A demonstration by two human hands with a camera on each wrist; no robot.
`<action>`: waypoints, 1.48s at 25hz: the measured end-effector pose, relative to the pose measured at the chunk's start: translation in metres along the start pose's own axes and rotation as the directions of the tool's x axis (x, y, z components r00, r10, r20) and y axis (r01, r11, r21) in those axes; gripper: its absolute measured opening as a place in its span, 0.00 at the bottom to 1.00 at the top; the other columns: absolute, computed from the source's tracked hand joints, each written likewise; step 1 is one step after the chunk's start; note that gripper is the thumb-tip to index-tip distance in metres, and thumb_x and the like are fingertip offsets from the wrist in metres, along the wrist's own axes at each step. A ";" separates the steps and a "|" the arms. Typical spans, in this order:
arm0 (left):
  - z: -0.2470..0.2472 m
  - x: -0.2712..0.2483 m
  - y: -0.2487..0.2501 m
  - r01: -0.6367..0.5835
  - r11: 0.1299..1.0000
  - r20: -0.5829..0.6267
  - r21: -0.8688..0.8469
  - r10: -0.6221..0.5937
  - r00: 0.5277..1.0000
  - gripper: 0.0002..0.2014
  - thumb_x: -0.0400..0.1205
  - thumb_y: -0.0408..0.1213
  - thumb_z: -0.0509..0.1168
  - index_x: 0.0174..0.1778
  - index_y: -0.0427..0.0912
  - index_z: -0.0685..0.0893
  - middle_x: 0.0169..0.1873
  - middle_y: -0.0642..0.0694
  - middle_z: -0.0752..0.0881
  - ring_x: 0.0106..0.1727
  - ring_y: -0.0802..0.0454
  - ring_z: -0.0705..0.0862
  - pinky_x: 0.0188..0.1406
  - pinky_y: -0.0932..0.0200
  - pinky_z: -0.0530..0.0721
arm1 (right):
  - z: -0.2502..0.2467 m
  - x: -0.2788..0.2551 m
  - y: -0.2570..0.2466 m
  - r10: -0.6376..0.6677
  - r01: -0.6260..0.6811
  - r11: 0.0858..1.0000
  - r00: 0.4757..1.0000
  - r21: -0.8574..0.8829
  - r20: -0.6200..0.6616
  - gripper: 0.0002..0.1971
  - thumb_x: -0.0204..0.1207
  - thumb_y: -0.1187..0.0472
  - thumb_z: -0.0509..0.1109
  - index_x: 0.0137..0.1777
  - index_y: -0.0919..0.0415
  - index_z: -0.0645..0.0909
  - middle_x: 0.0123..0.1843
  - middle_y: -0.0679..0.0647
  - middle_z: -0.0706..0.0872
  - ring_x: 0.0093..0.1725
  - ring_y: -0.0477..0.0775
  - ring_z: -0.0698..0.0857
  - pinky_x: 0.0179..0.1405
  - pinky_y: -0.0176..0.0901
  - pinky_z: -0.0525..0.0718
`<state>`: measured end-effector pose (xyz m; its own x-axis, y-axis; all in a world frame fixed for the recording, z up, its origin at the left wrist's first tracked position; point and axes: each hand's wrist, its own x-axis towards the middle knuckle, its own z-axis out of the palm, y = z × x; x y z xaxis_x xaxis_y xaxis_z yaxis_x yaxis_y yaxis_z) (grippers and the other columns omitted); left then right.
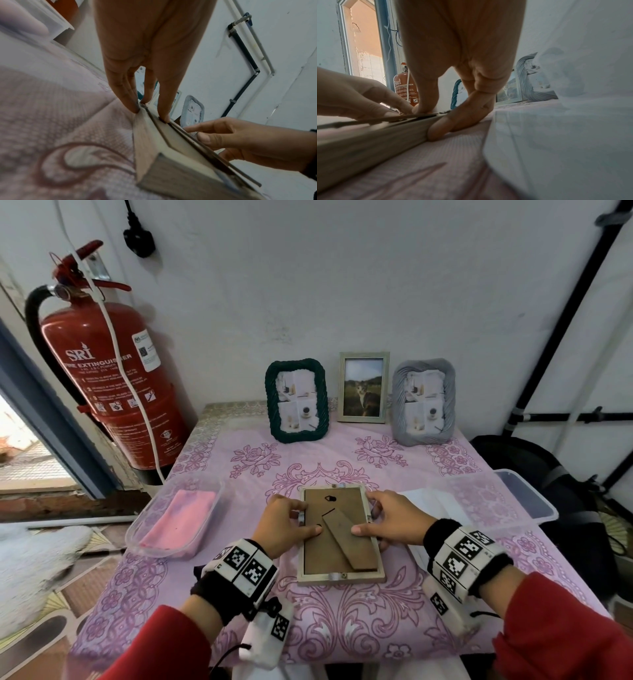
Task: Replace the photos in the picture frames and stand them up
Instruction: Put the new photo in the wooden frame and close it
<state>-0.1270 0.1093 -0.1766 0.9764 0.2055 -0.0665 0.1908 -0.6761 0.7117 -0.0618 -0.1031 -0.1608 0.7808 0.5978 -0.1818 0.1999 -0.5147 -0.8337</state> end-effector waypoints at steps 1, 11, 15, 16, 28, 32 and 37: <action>0.000 -0.001 0.000 -0.008 1.000 0.003 0.007 0.008 1.000 0.29 0.70 0.40 0.78 0.66 0.36 0.79 0.60 0.41 0.75 0.59 0.48 0.80 0.58 0.64 0.76 | 0.000 0.000 0.000 0.003 -0.003 1.000 1.000 -0.009 -0.004 0.20 0.69 0.62 0.79 0.59 0.63 0.77 0.37 0.46 0.81 0.25 0.38 0.85 0.19 0.37 0.85; -0.005 -0.003 0.002 0.050 0.989 0.082 -0.139 -0.038 0.996 0.35 0.67 0.29 0.78 0.68 0.42 0.72 0.58 0.40 0.75 0.53 0.48 0.79 0.59 0.51 0.82 | 0.006 0.004 0.000 0.036 -0.044 0.995 0.996 -0.092 -0.085 0.24 0.66 0.62 0.81 0.59 0.66 0.77 0.40 0.47 0.76 0.32 0.42 0.81 0.15 0.33 0.81; -0.006 -0.002 -0.001 0.073 0.985 0.080 -0.155 -0.061 0.995 0.33 0.66 0.32 0.79 0.66 0.41 0.73 0.52 0.42 0.78 0.51 0.48 0.80 0.56 0.52 0.82 | 0.007 0.004 0.001 0.068 -0.072 0.996 0.993 -0.043 -0.097 0.26 0.65 0.63 0.81 0.61 0.64 0.75 0.39 0.47 0.77 0.28 0.42 0.82 0.14 0.35 0.81; -0.006 -0.002 -0.002 0.080 0.983 0.071 -0.168 -0.068 0.995 0.32 0.66 0.32 0.80 0.65 0.40 0.74 0.48 0.44 0.78 0.48 0.49 0.79 0.54 0.53 0.82 | 0.007 0.004 0.001 0.070 -0.074 0.996 0.993 -0.044 -0.098 0.26 0.65 0.63 0.81 0.61 0.63 0.74 0.39 0.47 0.78 0.27 0.41 0.83 0.15 0.35 0.81; 0.000 -0.004 -0.006 0.148 0.944 -0.027 -0.296 -0.163 0.986 0.25 0.60 0.29 0.83 0.48 0.33 0.79 0.34 0.46 0.79 0.38 0.49 0.79 0.45 0.50 0.85 | 0.009 0.007 0.003 -0.008 -0.052 0.959 0.978 -0.279 -0.209 0.41 0.59 0.53 0.84 0.70 0.60 0.69 0.48 0.54 0.77 0.47 0.48 0.76 0.39 0.34 0.69; 0.000 -0.003 -0.008 0.152 0.943 -0.035 -0.296 -0.170 0.985 0.26 0.59 0.31 0.83 0.49 0.32 0.80 0.34 0.47 0.80 0.38 0.50 0.80 0.42 0.56 0.83 | 0.010 0.007 0.004 -0.006 -0.055 0.964 0.974 -0.259 -0.228 0.37 0.59 0.55 0.85 0.66 0.61 0.71 0.46 0.53 0.78 0.48 0.50 0.76 0.44 0.37 0.69; 0.000 -0.005 -0.007 0.080 0.965 -0.022 -0.251 -0.089 0.996 0.22 0.62 0.30 0.82 0.45 0.35 0.78 0.34 0.46 0.79 0.36 0.51 0.78 0.43 0.55 0.81 | 0.011 0.006 0.001 -0.053 -0.013 0.955 0.975 -0.295 -0.217 0.31 0.60 0.56 0.84 0.60 0.59 0.73 0.38 0.40 0.70 0.45 0.50 0.73 0.41 0.37 0.68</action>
<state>-0.1336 0.1134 -0.1814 0.9532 0.2800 -0.1142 0.2371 -0.4577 0.8569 -0.0633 -0.0935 -0.1682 0.8788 0.4769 -0.0197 0.3553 -0.6811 -0.6402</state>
